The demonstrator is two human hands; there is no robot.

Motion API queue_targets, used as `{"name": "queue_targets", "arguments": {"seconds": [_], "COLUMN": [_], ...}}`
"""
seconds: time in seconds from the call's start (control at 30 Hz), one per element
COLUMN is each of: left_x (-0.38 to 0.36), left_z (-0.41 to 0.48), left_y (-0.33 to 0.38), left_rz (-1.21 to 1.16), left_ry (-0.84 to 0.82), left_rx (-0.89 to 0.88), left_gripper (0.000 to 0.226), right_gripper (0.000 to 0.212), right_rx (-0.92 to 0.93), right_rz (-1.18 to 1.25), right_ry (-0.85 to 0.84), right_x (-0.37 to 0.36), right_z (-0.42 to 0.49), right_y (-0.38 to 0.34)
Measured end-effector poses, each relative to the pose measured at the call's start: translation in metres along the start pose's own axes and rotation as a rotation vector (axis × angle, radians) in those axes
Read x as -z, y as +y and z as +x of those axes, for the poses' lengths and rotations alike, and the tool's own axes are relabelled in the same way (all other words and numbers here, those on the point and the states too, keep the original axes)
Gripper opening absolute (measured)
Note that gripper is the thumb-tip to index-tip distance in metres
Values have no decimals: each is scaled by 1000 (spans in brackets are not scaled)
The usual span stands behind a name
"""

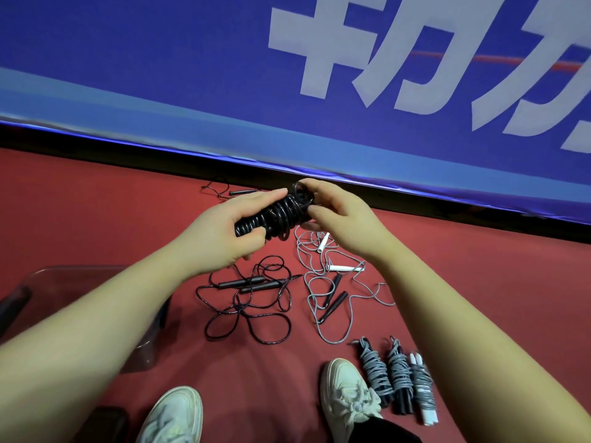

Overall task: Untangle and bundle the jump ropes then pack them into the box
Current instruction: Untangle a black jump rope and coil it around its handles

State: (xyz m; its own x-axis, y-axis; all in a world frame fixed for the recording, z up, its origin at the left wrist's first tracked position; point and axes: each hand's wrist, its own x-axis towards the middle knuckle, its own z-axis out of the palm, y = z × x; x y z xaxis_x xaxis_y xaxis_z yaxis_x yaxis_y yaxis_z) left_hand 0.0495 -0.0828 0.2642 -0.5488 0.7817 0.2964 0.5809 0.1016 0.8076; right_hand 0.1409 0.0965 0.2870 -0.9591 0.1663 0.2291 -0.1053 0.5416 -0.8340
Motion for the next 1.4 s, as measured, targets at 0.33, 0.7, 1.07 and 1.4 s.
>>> {"name": "queue_targets", "arguments": {"seconds": [0.33, 0.7, 1.07, 1.4], "left_x": [-9, -30, -50, -48], "left_z": [9, 17, 19, 26], "left_y": [4, -10, -11, -6], "left_rz": [-83, -161, 84, -128], "left_ry": [110, 147, 37, 130], "left_rx": [199, 184, 173, 227], "left_gripper": [67, 65, 88, 60], "right_gripper": [21, 61, 42, 52], "right_rx": [283, -338, -475, -341], "right_rz": [-160, 665, 932, 922], "right_ry": [384, 203, 185, 395], "right_x": [-4, -1, -31, -22], "right_z": [4, 0, 5, 9], "right_y": [1, 18, 38, 46]}}
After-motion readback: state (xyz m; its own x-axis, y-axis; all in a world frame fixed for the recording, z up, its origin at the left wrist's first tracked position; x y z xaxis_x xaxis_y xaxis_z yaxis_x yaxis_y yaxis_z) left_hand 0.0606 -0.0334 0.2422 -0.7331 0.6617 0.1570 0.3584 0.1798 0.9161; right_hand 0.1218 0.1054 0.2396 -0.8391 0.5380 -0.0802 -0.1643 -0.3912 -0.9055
